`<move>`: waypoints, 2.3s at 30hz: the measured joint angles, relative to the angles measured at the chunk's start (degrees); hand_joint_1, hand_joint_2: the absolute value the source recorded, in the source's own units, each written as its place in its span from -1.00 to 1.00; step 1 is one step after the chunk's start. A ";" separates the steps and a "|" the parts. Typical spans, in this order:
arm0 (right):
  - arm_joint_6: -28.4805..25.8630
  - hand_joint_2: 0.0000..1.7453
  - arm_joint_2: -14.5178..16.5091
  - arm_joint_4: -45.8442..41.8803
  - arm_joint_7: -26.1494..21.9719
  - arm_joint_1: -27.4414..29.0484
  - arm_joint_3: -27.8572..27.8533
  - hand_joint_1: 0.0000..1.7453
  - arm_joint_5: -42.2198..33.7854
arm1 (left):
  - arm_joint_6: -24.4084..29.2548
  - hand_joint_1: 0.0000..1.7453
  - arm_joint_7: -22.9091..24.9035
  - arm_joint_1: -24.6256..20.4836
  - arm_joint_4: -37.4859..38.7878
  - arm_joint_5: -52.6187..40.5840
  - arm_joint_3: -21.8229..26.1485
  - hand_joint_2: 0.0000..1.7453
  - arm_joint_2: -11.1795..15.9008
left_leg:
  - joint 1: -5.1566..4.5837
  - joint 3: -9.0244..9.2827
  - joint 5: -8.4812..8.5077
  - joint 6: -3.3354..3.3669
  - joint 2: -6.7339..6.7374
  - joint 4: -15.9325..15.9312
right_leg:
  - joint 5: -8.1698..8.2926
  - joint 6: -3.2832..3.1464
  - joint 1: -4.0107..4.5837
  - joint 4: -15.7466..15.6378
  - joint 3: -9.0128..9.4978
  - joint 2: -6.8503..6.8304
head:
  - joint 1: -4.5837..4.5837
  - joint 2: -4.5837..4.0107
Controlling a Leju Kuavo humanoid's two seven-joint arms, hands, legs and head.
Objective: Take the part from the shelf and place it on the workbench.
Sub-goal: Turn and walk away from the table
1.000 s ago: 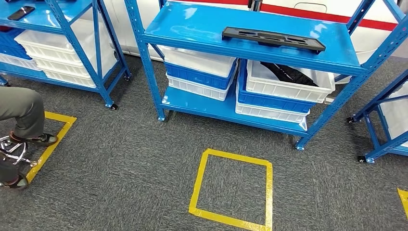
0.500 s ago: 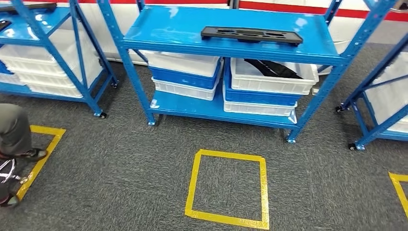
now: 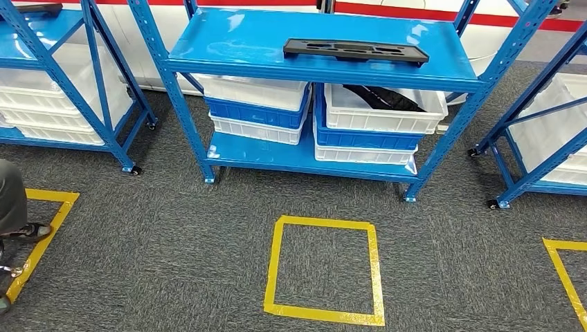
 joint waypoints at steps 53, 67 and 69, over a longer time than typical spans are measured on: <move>-0.72 -1.00 -0.04 0.39 -0.97 1.63 -0.97 -1.00 1.63 | 1.68 -1.00 -0.41 0.54 -0.02 -0.94 -0.13 -1.00 -0.11 | 0.41 5.32 -2.69 1.73 0.08 -2.16 | -1.68 4.34 -1.50 4.15 -3.31 -2.41 | 1.05 -0.04; -1.05 -1.00 -0.18 0.52 -1.24 1.33 -1.46 -1.00 1.74 | 2.44 -1.00 -0.49 0.23 -0.02 -1.28 -0.15 -1.00 -0.05 | 0.57 -5.47 -3.91 0.00 0.43 9.89 | -0.73 -0.76 -1.00 1.57 -0.03 -2.01 | 0.85 -0.02; -1.08 -1.00 -0.13 0.52 -1.26 1.24 -1.46 -1.00 1.75 | 2.54 -1.00 -0.44 0.16 -0.02 -1.32 -0.15 -1.00 0.03 | 0.15 -3.07 -1.24 0.96 0.33 3.57 | -1.10 -0.48 -0.70 1.54 0.42 -1.80 | 0.91 -0.03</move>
